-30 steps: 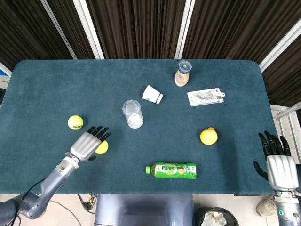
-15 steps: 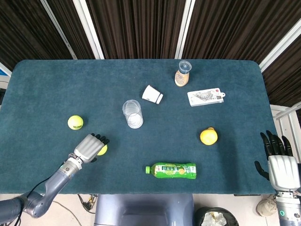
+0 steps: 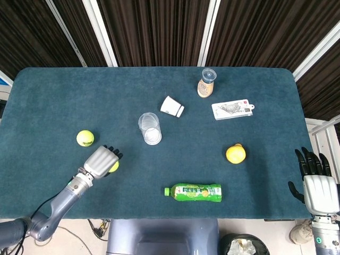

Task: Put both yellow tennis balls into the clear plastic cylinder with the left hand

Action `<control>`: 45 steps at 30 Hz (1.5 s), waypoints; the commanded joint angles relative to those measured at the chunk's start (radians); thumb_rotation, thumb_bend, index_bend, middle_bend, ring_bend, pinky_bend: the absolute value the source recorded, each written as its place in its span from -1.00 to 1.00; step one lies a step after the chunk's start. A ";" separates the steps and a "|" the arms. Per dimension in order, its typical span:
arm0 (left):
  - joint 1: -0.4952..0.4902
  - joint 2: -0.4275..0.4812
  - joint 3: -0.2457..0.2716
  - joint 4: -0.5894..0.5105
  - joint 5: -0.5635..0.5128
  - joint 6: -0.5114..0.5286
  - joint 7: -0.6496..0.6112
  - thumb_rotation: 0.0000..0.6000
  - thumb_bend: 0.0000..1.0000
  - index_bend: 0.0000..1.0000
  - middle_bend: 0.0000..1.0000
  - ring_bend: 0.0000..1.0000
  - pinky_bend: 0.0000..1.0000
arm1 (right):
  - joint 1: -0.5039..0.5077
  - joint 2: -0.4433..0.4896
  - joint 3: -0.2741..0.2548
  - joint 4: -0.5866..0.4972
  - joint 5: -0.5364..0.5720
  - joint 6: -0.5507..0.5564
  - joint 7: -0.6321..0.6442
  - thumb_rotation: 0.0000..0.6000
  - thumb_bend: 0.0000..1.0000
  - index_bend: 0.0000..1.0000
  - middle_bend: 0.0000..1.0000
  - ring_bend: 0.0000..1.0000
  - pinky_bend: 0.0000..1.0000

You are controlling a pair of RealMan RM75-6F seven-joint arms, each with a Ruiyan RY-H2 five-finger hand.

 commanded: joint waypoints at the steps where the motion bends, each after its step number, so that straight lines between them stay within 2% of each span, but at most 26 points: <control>1: -0.020 0.035 -0.049 -0.041 0.000 0.025 -0.013 1.00 -0.40 0.04 0.01 -0.14 0.12 | 0.000 -0.001 0.000 0.000 0.000 0.000 -0.004 1.00 -0.32 -0.94 -0.85 -0.76 -0.83; 9: -0.101 0.097 -0.194 -0.117 -0.104 0.023 -0.016 1.00 -0.41 0.03 0.01 -0.14 0.13 | 0.003 -0.009 0.000 0.006 0.005 -0.007 -0.011 1.00 -0.32 -0.95 -0.85 -0.76 -0.83; 17: -0.192 0.064 -0.250 -0.107 -0.178 0.000 0.061 1.00 -0.42 0.01 0.00 -0.14 0.13 | 0.007 -0.015 0.000 0.015 0.015 -0.020 -0.014 1.00 -0.32 -0.94 -0.85 -0.76 -0.83; 22: -0.258 0.005 -0.282 -0.068 -0.277 -0.015 0.134 1.00 -0.43 0.01 0.00 -0.14 0.13 | 0.008 -0.017 0.003 0.022 0.022 -0.023 -0.013 1.00 -0.32 -0.94 -0.85 -0.76 -0.83; 31: -0.357 -0.107 -0.305 -0.001 -0.443 0.002 0.224 1.00 -0.45 -0.01 -0.04 -0.15 0.13 | 0.006 -0.013 0.006 0.023 0.032 -0.024 -0.004 1.00 -0.32 -0.94 -0.85 -0.76 -0.83; 39: -0.406 -0.140 -0.300 0.011 -0.461 0.040 0.252 1.00 -0.46 -0.03 -0.08 -0.19 0.12 | 0.004 -0.008 0.009 0.023 0.034 -0.020 0.005 1.00 -0.32 -0.94 -0.85 -0.76 -0.83; 45: -0.417 -0.133 -0.291 -0.006 -0.513 0.087 0.293 1.00 -0.62 -0.14 -0.21 -0.29 0.06 | 0.003 -0.005 0.008 0.019 0.030 -0.016 0.008 1.00 -0.32 -0.94 -0.85 -0.76 -0.83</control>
